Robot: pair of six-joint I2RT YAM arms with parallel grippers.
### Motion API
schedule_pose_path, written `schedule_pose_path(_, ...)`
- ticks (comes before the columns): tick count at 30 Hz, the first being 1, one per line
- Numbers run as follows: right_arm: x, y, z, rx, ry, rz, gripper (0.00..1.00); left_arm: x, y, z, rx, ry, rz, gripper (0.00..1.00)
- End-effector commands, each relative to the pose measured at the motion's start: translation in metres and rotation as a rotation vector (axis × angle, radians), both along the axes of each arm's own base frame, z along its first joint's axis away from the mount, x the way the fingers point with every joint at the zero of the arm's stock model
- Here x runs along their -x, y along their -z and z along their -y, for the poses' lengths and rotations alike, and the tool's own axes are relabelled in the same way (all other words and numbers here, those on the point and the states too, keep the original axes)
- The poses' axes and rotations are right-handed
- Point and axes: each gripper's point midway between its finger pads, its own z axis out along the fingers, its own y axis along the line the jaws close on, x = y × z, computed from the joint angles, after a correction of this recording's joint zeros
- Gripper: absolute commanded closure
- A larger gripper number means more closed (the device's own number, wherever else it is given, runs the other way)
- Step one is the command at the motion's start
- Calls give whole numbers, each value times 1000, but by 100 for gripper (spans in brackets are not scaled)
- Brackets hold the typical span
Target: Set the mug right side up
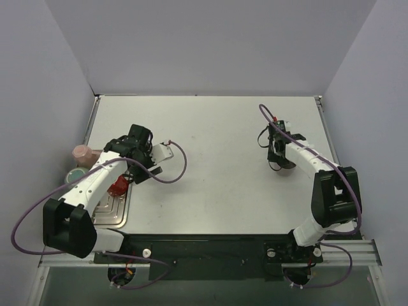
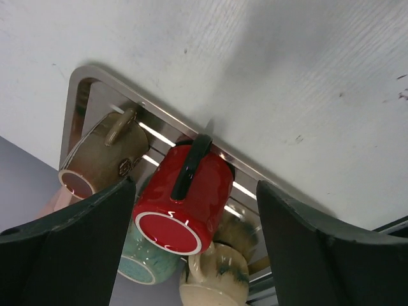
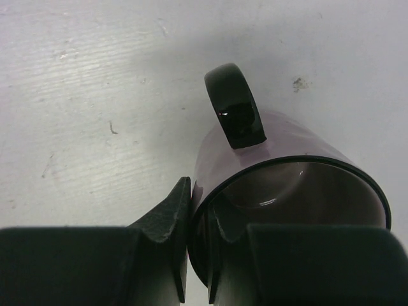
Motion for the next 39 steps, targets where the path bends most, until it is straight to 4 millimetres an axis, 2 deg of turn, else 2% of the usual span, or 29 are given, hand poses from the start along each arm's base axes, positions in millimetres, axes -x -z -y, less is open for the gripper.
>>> schedule_pose_path(1, -19, -8, 12, -51, 49, 59, 100, -10, 10, -25, -104, 93, -28, 13)
schedule_pose_path(4, -19, 4, 13, -125, 73, 40, 100, -11, 25, -37, -144, 118, -69, 15)
schedule_pose_path(7, -18, 8, 15, -144, 84, 28, 87, -13, 44, -49, -208, 111, -109, 17)
schedule_pose_path(8, -18, 8, 16, -143, 88, 32, 79, -17, 46, -53, -230, 102, -105, 18)
schedule_pose_path(11, -16, 8, 16, -145, 89, 31, 71, -24, 59, -62, -257, 81, -129, 19)
schedule_pose_path(13, -16, 4, 17, -143, 90, 37, 66, -30, 64, -68, -261, 64, -138, 21)
schedule_pose_path(16, -11, -9, 18, -142, 90, 64, 49, -27, 72, -77, -290, 52, -189, 29)
schedule_pose_path(18, -6, -21, 18, -135, 89, 90, 43, -18, 80, -80, -307, 62, -237, 40)
schedule_pose_path(20, -3, -33, 17, -139, 83, 121, 41, -15, 85, -81, -314, 64, -249, 55)
schedule_pose_path(21, -1, -42, 15, -145, 72, 146, 41, -16, 85, -80, -305, 64, -245, 69)
schedule_pose_path(22, 2, -46, 14, -145, 68, 150, 41, -15, 84, -77, -291, 65, -246, 77)
schedule_pose_path(23, 4, -53, 13, -140, 56, 166, 41, -13, 82, -71, -252, 65, -247, 100)
schedule_pose_path(24, 7, -59, 12, -132, 47, 173, 41, -16, 74, -67, -226, 59, -231, 100)
schedule_pose_path(25, 9, -69, 11, -121, 40, 197, 40, -9, 72, -59, -176, 63, -258, 100)
schedule_pose_path(27, 14, -83, 8, -105, 14, 222, 36, -13, 51, -45, -105, 61, -239, 100)
schedule_pose_path(31, 28, -111, -9, -103, -64, 279, 34, -14, 14, -28, -10, 40, -195, 100)
schedule_pose_path(34, 38, -131, -20, -108, -115, 336, 31, -20, -16, -12, 97, 9, -106, 100)
schedule_pose_path(36, 49, -151, -43, -168, -202, 399, 29, -29, -42, 7, 227, -72, -24, 100)
schedule_pose_path(37, 51, -158, -50, -191, -230, 427, 27, -39, -61, 14, 281, -89, 35, 100)
schedule_pose_path(39, 59, -176, -83, -284, -337, 505, 20, -43, -100, 39, 454, -127, 92, 100)
